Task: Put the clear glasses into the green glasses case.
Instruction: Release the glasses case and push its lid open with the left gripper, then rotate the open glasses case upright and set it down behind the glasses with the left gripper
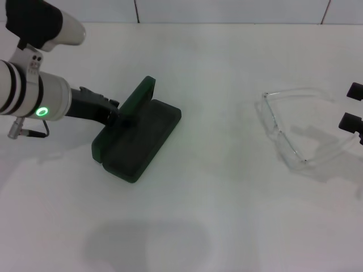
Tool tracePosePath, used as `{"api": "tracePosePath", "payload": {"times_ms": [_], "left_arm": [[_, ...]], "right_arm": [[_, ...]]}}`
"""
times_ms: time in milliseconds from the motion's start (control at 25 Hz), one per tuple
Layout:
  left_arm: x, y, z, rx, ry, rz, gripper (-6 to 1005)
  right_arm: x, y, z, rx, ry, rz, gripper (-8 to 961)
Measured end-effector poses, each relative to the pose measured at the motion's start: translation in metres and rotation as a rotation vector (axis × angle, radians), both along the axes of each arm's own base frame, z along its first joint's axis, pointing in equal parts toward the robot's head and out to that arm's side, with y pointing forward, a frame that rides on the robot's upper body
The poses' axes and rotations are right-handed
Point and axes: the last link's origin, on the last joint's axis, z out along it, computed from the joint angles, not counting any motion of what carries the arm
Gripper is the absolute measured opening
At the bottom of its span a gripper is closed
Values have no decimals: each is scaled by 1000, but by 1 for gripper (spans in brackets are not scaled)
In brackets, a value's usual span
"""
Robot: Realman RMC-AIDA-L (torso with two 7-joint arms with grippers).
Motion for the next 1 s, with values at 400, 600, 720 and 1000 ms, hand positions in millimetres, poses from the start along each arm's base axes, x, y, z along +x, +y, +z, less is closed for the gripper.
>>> {"api": "tracePosePath", "payload": {"times_ms": [400, 600, 720, 1000], "left_arm": [[5, -1, 4, 6, -2, -15, 406], [6, -1, 3, 0, -3, -18, 240], [11, -1, 7, 6, -4, -36, 223], [46, -22, 2, -44, 1, -260, 196]], "right_arm": [[0, -1, -1, 1, 2, -1, 817], [0, -1, -1, 2, 1, -1, 817], [0, -1, -1, 2, 1, -1, 816], [9, -4, 11, 93, 18, -30, 816]]}}
